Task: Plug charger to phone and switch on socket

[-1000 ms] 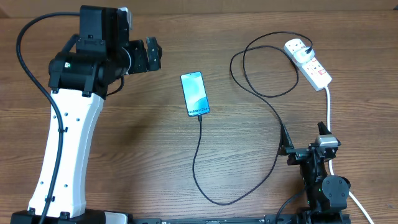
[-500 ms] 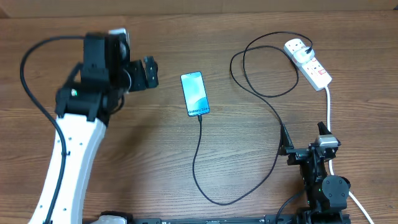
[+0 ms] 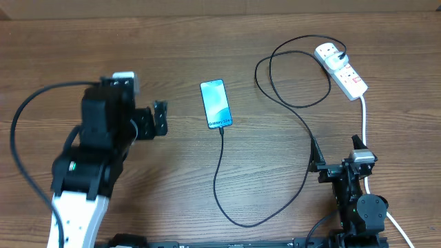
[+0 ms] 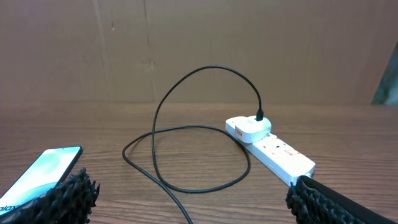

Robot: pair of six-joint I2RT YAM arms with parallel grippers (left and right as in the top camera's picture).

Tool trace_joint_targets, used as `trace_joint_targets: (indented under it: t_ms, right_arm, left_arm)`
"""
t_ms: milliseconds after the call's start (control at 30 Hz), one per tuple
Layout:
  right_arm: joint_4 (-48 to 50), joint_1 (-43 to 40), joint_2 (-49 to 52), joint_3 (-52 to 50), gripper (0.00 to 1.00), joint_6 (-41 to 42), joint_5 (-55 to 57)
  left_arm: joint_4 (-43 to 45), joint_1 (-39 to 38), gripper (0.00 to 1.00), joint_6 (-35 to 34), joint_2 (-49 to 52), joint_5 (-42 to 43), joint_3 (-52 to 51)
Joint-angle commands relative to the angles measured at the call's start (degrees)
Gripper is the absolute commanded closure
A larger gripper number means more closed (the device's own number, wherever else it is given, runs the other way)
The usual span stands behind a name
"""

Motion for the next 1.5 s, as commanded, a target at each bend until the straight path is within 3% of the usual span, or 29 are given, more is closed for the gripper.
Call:
trace_joint_targets:
  t_ms: [0,267,533,700,1467]
  right_arm:
    - [0.33,-0.37,-0.66,-0.57,0.00,-0.26,0.57]
    - [0.33,-0.37,-0.66,-0.57,0.00,-0.26,0.55]
    - [0.33,-0.37,-0.66,-0.57,0.00,-0.26,0.57]
    - [0.33,-0.37,-0.66,-0.57,0.00,-0.26,0.55]
    - [0.33,-0.37,-0.66,-0.57,0.00,-0.26,0.57]
  left_arm:
    - [1.55,1.57,0.00,5.95,-5.29,-0.72,-5.60]
    - [15.34,6.27,0.00,8.28,-22.67,3.39,-24.00]
    - [17.27,8.59,0.00,9.20,-41.24,3.74,-33.07]
    - [19.28,8.59,0.00,9.05,-44.28,3.89,-36.22]
    - [51.74,8.66,0.00,8.72,-59.56,4.94,-61.35]
